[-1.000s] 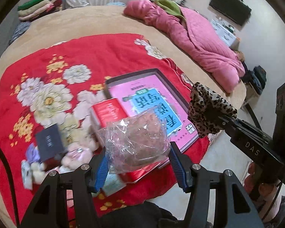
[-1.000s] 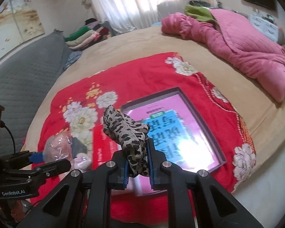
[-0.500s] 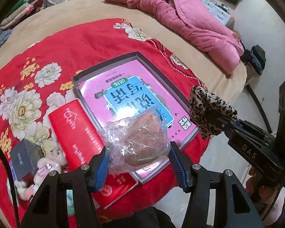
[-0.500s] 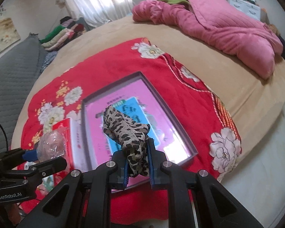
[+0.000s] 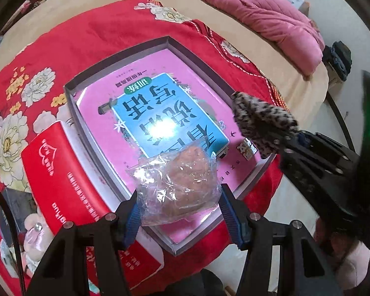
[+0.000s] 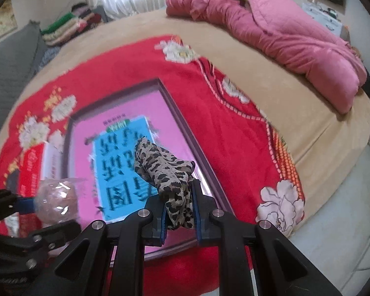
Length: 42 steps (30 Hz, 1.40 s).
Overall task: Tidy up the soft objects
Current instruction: 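Carry the scrunchie with the right tool over the pink book tray, then lower the scrunchie into the tray and open the right tool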
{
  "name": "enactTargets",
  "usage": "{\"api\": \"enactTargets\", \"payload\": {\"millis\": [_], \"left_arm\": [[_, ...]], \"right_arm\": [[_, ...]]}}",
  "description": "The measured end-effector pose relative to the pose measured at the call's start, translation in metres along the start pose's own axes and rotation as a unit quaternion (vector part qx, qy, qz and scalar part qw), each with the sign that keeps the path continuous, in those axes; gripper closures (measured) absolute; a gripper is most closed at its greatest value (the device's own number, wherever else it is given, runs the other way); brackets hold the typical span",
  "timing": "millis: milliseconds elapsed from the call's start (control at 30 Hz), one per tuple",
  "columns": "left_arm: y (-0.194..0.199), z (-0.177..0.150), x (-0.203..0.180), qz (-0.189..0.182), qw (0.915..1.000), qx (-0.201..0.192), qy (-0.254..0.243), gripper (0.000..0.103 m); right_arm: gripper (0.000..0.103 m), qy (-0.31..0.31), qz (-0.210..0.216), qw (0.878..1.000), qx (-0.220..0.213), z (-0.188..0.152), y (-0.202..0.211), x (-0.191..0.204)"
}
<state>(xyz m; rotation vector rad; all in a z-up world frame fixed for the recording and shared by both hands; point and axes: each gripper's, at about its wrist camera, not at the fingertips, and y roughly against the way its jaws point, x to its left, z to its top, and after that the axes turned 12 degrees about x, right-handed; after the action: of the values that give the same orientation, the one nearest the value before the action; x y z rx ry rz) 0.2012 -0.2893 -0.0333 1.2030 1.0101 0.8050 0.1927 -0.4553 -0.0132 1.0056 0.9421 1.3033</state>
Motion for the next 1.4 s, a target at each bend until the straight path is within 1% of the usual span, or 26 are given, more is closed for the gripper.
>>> {"api": "enactTargets", "payload": {"millis": [100,167,233,400,467,500,533,667,767,900,1000,1167,1233,1333,1400], "left_arm": [[-0.006,0.003,-0.004,0.007,0.9999,0.011,-0.009,0.044],[-0.01,0.006,-0.005,0.011,0.9997,0.017,-0.011,0.044],[-0.014,0.008,-0.005,0.016,0.9995,0.022,-0.013,0.044],[-0.022,0.011,-0.005,0.037,0.9984,0.036,-0.024,0.044],[-0.024,0.013,-0.004,0.037,0.9981,0.042,-0.023,0.044],[-0.025,0.014,-0.003,0.038,0.9981,0.042,-0.022,0.044],[-0.025,0.015,-0.003,0.038,0.9981,0.043,-0.022,0.044],[-0.028,0.019,-0.001,0.038,0.9979,0.048,-0.02,0.044],[-0.031,0.022,0.0,0.039,0.9977,0.053,-0.015,0.044],[-0.035,0.024,0.0,0.041,0.9975,0.056,-0.016,0.044],[-0.038,0.025,0.0,0.049,0.997,0.057,-0.018,0.044],[-0.043,0.027,0.0,0.055,0.9965,0.061,-0.018,0.044],[-0.045,0.028,0.001,0.06,0.9961,0.063,-0.015,0.044],[-0.046,0.029,0.005,0.052,0.9964,0.067,-0.007,0.044],[-0.045,0.028,0.004,0.052,0.9963,0.067,-0.012,0.043]], "right_arm": [[0.086,0.009,0.001,1.0,0.016,-0.001,-0.014,-0.001],[0.085,0.007,0.021,0.999,0.024,-0.004,-0.019,-0.004],[0.072,0.004,0.031,0.999,0.031,-0.006,-0.022,-0.006],[0.069,-0.007,0.053,0.998,0.038,-0.013,-0.023,-0.013],[0.062,-0.007,0.061,0.997,0.042,-0.015,-0.023,-0.014],[0.055,-0.007,0.067,0.997,0.045,-0.016,-0.023,-0.014],[0.05,-0.008,0.073,0.996,0.046,-0.017,-0.023,-0.014],[0.049,-0.01,0.084,0.995,0.056,-0.022,-0.023,-0.014],[0.049,-0.01,0.088,0.995,0.055,-0.028,-0.017,-0.015],[0.045,-0.014,0.101,0.993,0.057,-0.034,-0.011,-0.016],[0.044,-0.01,0.094,0.994,0.057,-0.037,-0.007,-0.014],[0.044,-0.015,0.1,0.994,0.05,-0.04,-0.001,-0.017],[0.044,-0.014,0.082,0.995,0.049,-0.038,-0.003,-0.018],[0.044,-0.012,0.057,0.997,0.056,-0.032,-0.011,-0.019],[0.044,-0.014,0.05,0.997,0.056,-0.029,-0.014,-0.022]]}}
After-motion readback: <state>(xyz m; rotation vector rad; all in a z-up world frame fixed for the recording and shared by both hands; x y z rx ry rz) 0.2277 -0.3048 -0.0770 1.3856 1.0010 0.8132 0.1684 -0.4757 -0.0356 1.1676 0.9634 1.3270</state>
